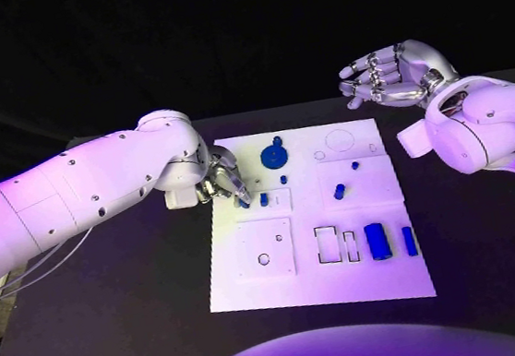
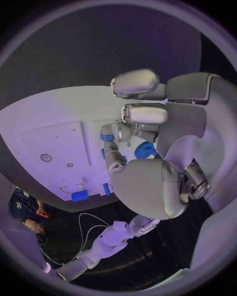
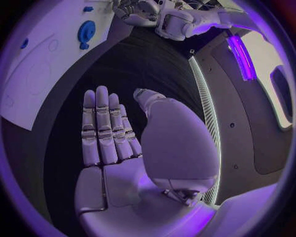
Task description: Assemble the parts on the task board
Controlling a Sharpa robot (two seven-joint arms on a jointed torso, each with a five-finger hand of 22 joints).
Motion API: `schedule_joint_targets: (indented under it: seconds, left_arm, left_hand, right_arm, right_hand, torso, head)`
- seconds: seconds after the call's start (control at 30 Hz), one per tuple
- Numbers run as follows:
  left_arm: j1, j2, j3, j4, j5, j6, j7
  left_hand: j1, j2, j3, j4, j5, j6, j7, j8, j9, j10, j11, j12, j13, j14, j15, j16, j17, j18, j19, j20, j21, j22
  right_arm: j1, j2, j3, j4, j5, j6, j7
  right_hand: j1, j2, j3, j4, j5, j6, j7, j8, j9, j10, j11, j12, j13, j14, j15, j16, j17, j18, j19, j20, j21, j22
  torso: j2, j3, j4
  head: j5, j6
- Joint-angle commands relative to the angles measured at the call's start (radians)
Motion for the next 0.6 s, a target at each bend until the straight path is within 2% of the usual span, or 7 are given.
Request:
schedule_joint_targets:
  seconds: [0.03,0.2,0.33,0.6]
  left_arm:
    - [-0.004,0.004,-0.003,0.002,-0.002,0.018,-0.002]
    - [-0.004,0.004,-0.003,0.003,-0.003,0.011,-0.003]
    - [-0.004,0.005,-0.003,0.002,-0.002,0.003,-0.004]
    - [-0.004,0.005,-0.003,0.0,-0.001,-0.008,-0.006]
  left_hand:
    - [-0.002,0.012,0.131,-0.138,0.005,0.029,-0.024,0.003,-0.001,0.01,-0.001,0.008,0.004,0.071,-0.007,0.002,0.119,-0.018,0.004,-0.001,0.004,0.002]
    - [-0.02,0.006,0.099,-0.13,-0.002,0.034,-0.027,0.001,-0.004,0.014,-0.003,0.007,0.008,0.071,-0.008,0.001,0.119,-0.018,0.003,-0.002,0.003,0.001]
    - [-0.044,-0.005,0.045,-0.111,-0.01,0.036,-0.032,-0.004,-0.008,0.013,-0.006,0.002,0.006,0.071,-0.01,0.001,0.119,-0.018,0.003,-0.004,0.001,0.0]
    - [-0.062,-0.009,-0.012,-0.082,-0.017,0.044,-0.036,-0.011,-0.015,0.012,-0.009,0.0,0.008,0.071,-0.013,0.001,0.119,-0.018,0.003,-0.007,0.0,0.0]
  right_arm:
    - [0.0,0.0,0.0,0.002,-0.003,0.013,0.006]
    - [0.0,0.0,0.0,0.002,-0.003,0.013,0.006]
    - [0.0,0.0,0.0,0.002,-0.003,0.013,0.007]
    - [0.0,0.0,0.0,0.002,-0.003,0.013,0.008]
  right_hand:
    - [-0.008,-0.002,-0.003,-0.006,-0.003,0.003,0.001,-0.006,-0.001,0.009,0.0,-0.005,-0.001,0.004,-0.001,-0.004,0.001,0.005,0.004,0.006,-0.003,-0.001]
    - [-0.008,-0.002,-0.003,-0.006,-0.003,0.003,0.001,-0.006,-0.001,0.009,0.0,-0.005,-0.001,0.004,-0.001,-0.004,0.001,0.005,0.004,0.006,-0.003,-0.001]
    - [-0.009,-0.001,-0.003,-0.009,-0.003,0.003,0.001,-0.006,-0.002,0.011,0.0,-0.006,-0.009,0.006,-0.001,-0.009,0.002,0.005,0.007,0.005,-0.006,-0.006]
    - [-0.009,-0.001,-0.003,-0.009,-0.003,0.003,0.001,-0.006,-0.002,0.011,0.0,-0.006,-0.009,0.006,-0.001,-0.009,0.002,0.005,0.007,0.005,-0.006,-0.006]
  torso:
    - [0.0,-0.0001,0.0006]
    - [0.0,0.0002,0.0006]
    - [-0.001,0.0001,0.0003]
    - [-0.001,0.0007,-0.0003]
  head:
    - [-0.001,-0.001]
    - [-0.001,-0.002]
    - [-0.001,-0.002]
    - [-0.001,-0.003]
